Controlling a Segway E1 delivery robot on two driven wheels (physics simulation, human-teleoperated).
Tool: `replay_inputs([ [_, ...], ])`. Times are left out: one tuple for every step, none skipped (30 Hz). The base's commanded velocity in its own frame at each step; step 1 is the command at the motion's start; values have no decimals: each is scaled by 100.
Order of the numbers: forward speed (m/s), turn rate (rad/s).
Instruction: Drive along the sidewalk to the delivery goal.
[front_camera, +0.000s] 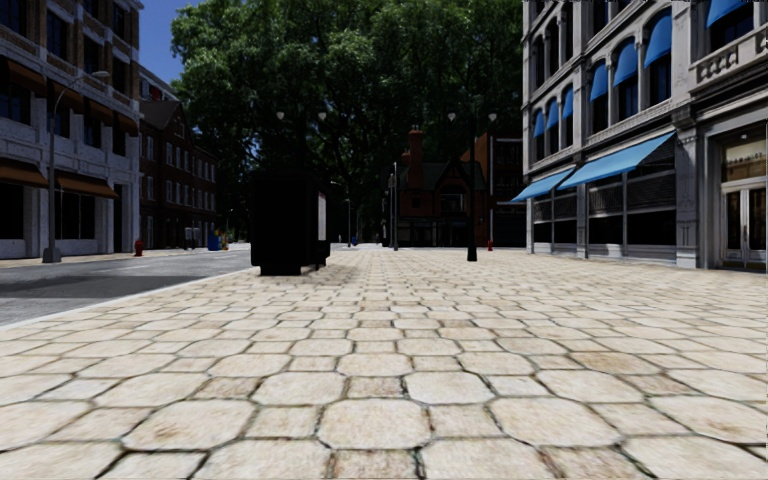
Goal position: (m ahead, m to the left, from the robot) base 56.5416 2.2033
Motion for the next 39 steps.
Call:
replay_inputs([
  [200,22],
  [200,22],
  [200,22],
  [200,22],
  [200,22],
  [200,22],
  [200,22],
  [200,23],
  [200,17],
  [200,17],
  [200,0],
  [200,0],
  [200,0],
  [200,0],
  [200,0],
  [200,0],
  [200,0],
  [200,0],
  [200,0],
  [200,0],
  [200,0],
  [200,0],
  [200,0],
  [200,0],
  [200,0],
  [200,0],
  [200,0],
  [200,0],
  [200,0],
  [200,0],
  [200,0],
  [200,0],
  [200,0],
  [200,0],
  [200,0],
  [200,0],
  [200,0],
  [200,0],
  [200,0],
])
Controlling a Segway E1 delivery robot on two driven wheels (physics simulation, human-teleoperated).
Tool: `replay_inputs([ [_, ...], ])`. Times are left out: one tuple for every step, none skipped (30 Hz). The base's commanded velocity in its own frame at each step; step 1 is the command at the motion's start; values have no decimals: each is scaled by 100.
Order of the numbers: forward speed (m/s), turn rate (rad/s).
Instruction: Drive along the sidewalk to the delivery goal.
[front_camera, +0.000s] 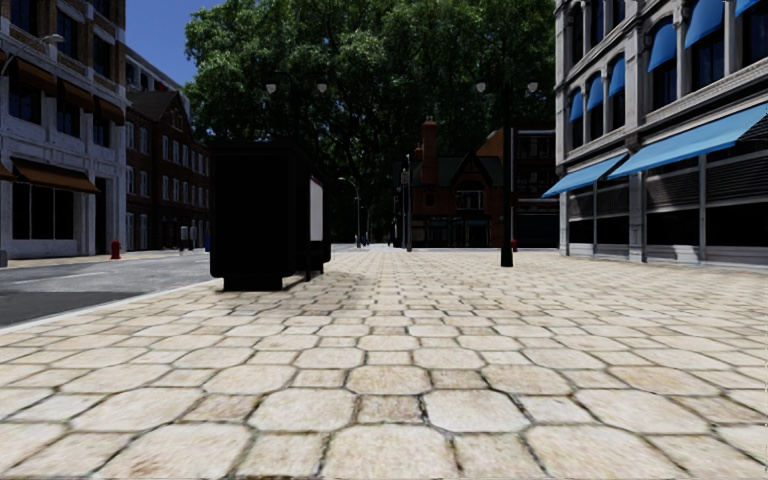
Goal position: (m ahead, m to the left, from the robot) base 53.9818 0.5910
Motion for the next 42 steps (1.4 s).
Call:
replay_inputs([
  [200,0],
  [200,0],
  [200,0],
  [200,0],
  [200,0],
  [200,0],
  [200,0],
  [200,0],
  [200,0],
  [200,0],
  [200,0],
  [200,0],
  [200,0],
  [200,0],
  [200,0],
  [200,0],
  [200,0],
  [200,0],
  [200,0],
  [200,0],
  [200,0],
  [200,0],
  [200,0],
  [200,0],
  [200,0],
  [200,0],
  [200,0],
  [200,0],
  [200,0],
  [200,0],
  [200,0],
  [200,0],
  [200,0],
  [200,0],
  [200,0],
  [200,0],
  [200,0],
  [200,0],
  [200,0],
  [200,0],
  [200,0],
  [200,0],
])
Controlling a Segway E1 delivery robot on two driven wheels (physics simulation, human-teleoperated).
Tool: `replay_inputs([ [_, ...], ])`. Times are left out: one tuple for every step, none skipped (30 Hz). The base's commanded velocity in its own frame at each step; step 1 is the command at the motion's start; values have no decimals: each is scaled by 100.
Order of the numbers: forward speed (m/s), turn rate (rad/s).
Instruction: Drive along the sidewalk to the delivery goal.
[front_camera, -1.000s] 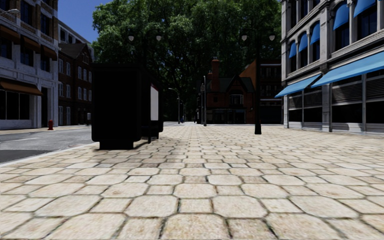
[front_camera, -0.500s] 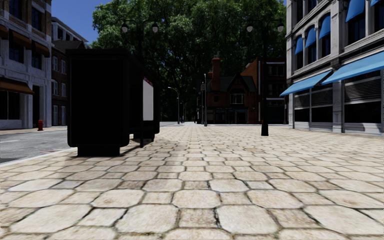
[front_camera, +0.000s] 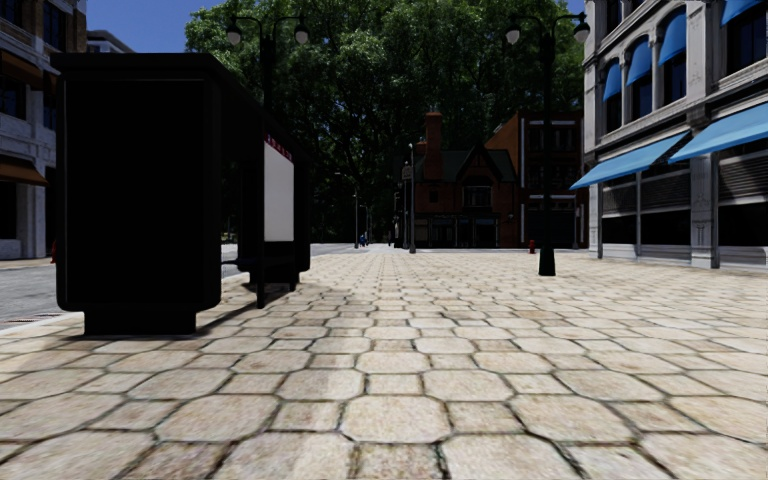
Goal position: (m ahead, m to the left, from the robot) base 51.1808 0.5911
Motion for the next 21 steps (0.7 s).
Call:
replay_inputs([
  [200,0],
  [200,0],
  [200,0],
  [200,0],
  [200,0],
  [200,0],
  [200,0],
  [200,0],
  [200,0],
  [200,0],
  [200,0],
  [200,0],
  [200,0],
  [200,0],
  [200,0],
  [200,0],
  [200,0],
  [200,0],
  [200,0],
  [200,0],
  [200,0],
])
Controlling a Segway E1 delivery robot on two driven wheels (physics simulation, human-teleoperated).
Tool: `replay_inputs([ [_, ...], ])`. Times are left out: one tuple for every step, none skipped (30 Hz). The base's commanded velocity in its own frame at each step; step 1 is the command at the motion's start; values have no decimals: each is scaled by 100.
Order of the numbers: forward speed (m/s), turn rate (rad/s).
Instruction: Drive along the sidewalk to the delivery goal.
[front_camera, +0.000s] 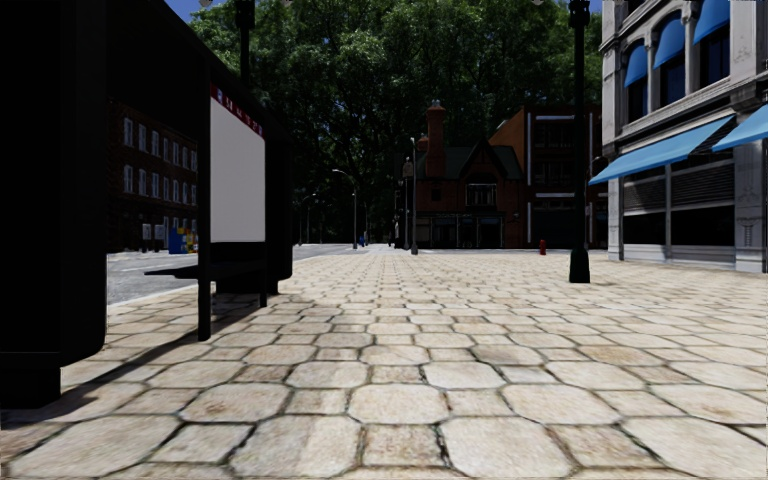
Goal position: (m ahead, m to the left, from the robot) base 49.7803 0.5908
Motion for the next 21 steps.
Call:
replay_inputs([
  [200,0],
  [200,0],
  [200,0],
  [200,0],
  [200,0],
  [200,0],
  [200,0],
  [200,0],
  [200,0],
  [200,0],
  [200,0],
  [200,0],
  [200,0],
  [200,0],
  [200,0],
  [200,0],
  [200,0],
  [200,0],
  [200,0],
  [200,0],
  [200,0],
])
